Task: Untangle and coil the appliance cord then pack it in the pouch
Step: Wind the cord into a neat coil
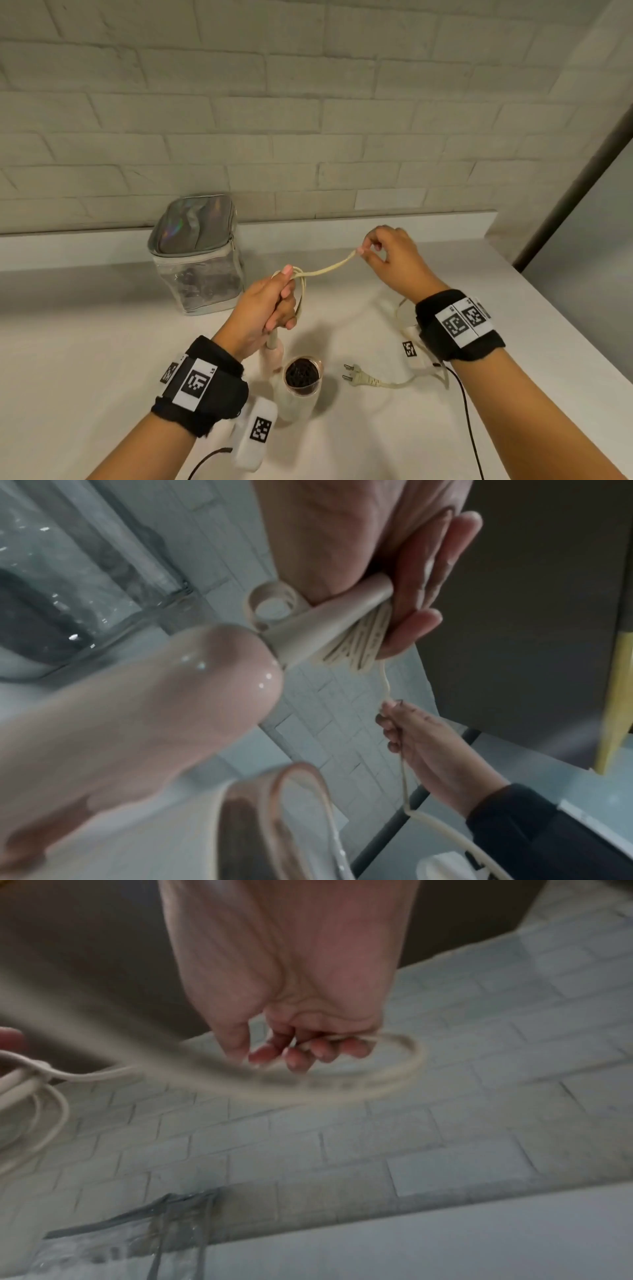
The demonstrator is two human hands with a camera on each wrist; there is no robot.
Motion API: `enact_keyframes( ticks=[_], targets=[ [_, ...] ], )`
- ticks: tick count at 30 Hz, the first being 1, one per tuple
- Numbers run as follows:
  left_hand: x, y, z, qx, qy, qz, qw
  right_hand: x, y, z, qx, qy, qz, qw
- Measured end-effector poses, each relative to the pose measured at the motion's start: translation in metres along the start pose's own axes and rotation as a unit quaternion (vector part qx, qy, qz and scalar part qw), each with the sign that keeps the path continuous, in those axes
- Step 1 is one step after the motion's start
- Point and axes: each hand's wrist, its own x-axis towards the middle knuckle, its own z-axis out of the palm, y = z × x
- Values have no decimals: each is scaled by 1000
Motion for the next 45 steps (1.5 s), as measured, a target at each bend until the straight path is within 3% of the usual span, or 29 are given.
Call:
enact_keyframes(
  ticks=[2, 5, 10, 13, 16, 21, 25, 28, 31, 34, 37, 39, 42, 45],
  targets=[
    [-1, -6, 4, 7, 3, 7, 1000, -7, 7, 15, 35, -40, 16, 998],
    [-1, -14, 14, 30, 3, 19, 999, -17, 4, 42, -13, -138, 20, 990],
    [3, -16, 26, 50, -4, 54, 997, -44, -30, 76, 82, -273, 34, 958],
    [9, -19, 22, 64, 34, 71, 995, -58, -43, 77, 110, -296, 12, 949],
    [12, -18, 14, 68, 74, 80, 992, -70, -42, 60, 66, -303, -35, 950],
    [19, -20, -3, 36, 104, 90, 990, -98, -39, 39, 40, -371, -98, 923],
    [27, -22, 1, 14, 88, 69, 994, -101, -50, 26, 51, -311, -153, 936],
    [24, -25, 13, 82, 46, 88, 992, -87, -64, 21, -39, -240, -263, 934],
    [16, -24, 18, 140, 2, 74, 987, -66, -70, 7, -97, -184, -323, 923],
    [9, -21, 15, 202, -24, 55, 977, -47, -65, -13, -103, -172, -245, 948],
    [5, -20, 7, 382, -41, 66, 921, -37, -60, -26, -140, -281, -133, 940],
    [3, -21, 0, 451, -33, 67, 889, -35, -56, -36, -65, -348, -65, 933],
    [5, -21, -10, 426, 1, 59, 903, -41, -53, -49, 60, -456, 11, 888],
    [11, -21, -10, 373, 51, 66, 924, -54, -60, -38, 107, -471, 23, 875]
  ],
)
